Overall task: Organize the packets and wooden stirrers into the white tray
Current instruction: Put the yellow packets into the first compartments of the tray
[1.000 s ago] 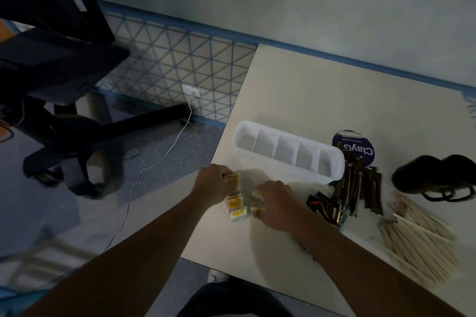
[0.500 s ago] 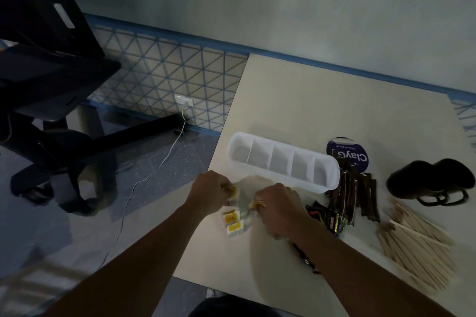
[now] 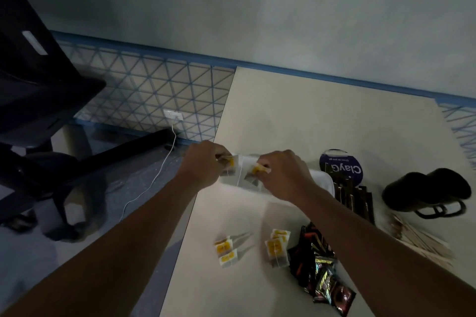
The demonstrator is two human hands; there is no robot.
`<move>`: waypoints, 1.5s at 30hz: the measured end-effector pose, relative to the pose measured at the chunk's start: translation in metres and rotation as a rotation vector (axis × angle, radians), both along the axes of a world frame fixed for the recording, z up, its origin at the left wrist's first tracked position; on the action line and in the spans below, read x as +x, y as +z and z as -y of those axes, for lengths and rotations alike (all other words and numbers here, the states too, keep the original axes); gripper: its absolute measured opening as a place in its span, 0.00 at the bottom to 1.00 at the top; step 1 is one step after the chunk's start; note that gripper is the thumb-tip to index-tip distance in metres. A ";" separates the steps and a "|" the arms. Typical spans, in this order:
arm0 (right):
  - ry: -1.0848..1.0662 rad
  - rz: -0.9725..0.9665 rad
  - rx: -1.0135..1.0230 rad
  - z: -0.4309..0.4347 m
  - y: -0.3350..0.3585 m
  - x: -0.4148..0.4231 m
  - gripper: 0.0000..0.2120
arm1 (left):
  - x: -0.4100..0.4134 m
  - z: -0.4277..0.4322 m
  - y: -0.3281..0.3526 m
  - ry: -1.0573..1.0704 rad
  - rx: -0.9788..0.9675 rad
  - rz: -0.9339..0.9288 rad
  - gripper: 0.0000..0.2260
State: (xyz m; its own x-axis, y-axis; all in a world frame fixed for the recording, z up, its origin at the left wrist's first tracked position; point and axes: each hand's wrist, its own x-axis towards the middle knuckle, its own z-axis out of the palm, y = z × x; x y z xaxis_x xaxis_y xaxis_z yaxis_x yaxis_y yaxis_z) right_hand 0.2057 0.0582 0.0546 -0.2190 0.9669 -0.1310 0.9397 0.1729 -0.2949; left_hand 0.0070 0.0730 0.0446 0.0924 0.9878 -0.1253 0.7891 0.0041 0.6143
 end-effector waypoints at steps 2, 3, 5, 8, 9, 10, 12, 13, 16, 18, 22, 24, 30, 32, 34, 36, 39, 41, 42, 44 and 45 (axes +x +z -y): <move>-0.019 0.009 0.004 -0.010 -0.002 -0.001 0.07 | 0.005 -0.010 -0.004 0.004 -0.007 -0.014 0.06; -0.024 0.014 0.000 -0.014 -0.004 -0.002 0.07 | 0.008 -0.014 -0.007 0.003 -0.008 -0.034 0.06; -0.032 0.032 -0.011 -0.022 -0.011 -0.005 0.07 | 0.012 -0.022 -0.015 -0.012 -0.017 -0.083 0.07; -0.032 0.061 -0.031 -0.030 -0.025 -0.009 0.08 | 0.016 -0.030 -0.031 -0.024 -0.049 -0.132 0.07; -0.032 0.073 -0.042 -0.032 -0.030 -0.011 0.08 | 0.018 -0.032 -0.036 -0.018 -0.069 -0.139 0.06; -0.030 0.088 -0.051 -0.033 -0.033 -0.013 0.09 | 0.019 -0.034 -0.040 -0.012 -0.082 -0.144 0.05; -0.019 0.109 -0.059 -0.033 -0.038 -0.016 0.09 | 0.022 -0.034 -0.046 -0.016 -0.090 -0.170 0.05; -0.013 0.112 -0.063 -0.034 -0.041 -0.017 0.09 | 0.023 -0.035 -0.050 -0.021 -0.086 -0.193 0.05; 0.001 0.126 -0.075 -0.035 -0.046 -0.020 0.10 | 0.025 -0.034 -0.057 -0.028 -0.057 -0.234 0.07; -0.003 0.136 -0.086 -0.035 -0.048 -0.022 0.10 | 0.027 -0.033 -0.060 -0.022 -0.049 -0.255 0.10; -0.017 0.133 -0.091 -0.035 -0.051 -0.022 0.11 | 0.028 -0.033 -0.065 -0.015 -0.012 -0.252 0.12; -0.017 0.133 -0.084 -0.035 -0.051 -0.021 0.12 | 0.027 -0.034 -0.065 -0.007 -0.005 -0.213 0.10; -0.007 0.120 -0.056 -0.032 -0.045 -0.016 0.14 | 0.022 -0.033 -0.059 -0.003 0.007 -0.171 0.12; -0.016 0.105 -0.053 -0.030 -0.042 -0.015 0.15 | 0.019 -0.031 -0.056 0.009 -0.001 -0.124 0.13; -0.026 0.089 -0.035 -0.029 -0.039 -0.013 0.15 | 0.016 -0.028 -0.050 0.037 -0.005 -0.056 0.13; -0.041 0.062 -0.005 -0.025 -0.036 -0.012 0.15 | 0.011 -0.021 -0.042 0.046 -0.003 0.012 0.13; -0.062 0.005 0.035 -0.015 -0.032 -0.009 0.11 | 0.001 -0.006 -0.035 0.024 -0.019 0.079 0.12; -0.065 -0.034 0.033 -0.005 -0.030 -0.008 0.10 | -0.007 0.009 -0.036 0.017 -0.041 0.100 0.10; -0.065 -0.047 0.026 0.001 -0.029 -0.008 0.10 | -0.011 0.017 -0.038 0.017 -0.056 0.108 0.09; -0.059 -0.064 0.010 0.013 -0.030 -0.007 0.10 | -0.017 0.035 -0.042 0.018 -0.090 0.113 0.08; -0.056 -0.077 0.000 0.021 -0.031 -0.006 0.10 | -0.019 0.045 -0.044 0.018 -0.109 0.113 0.08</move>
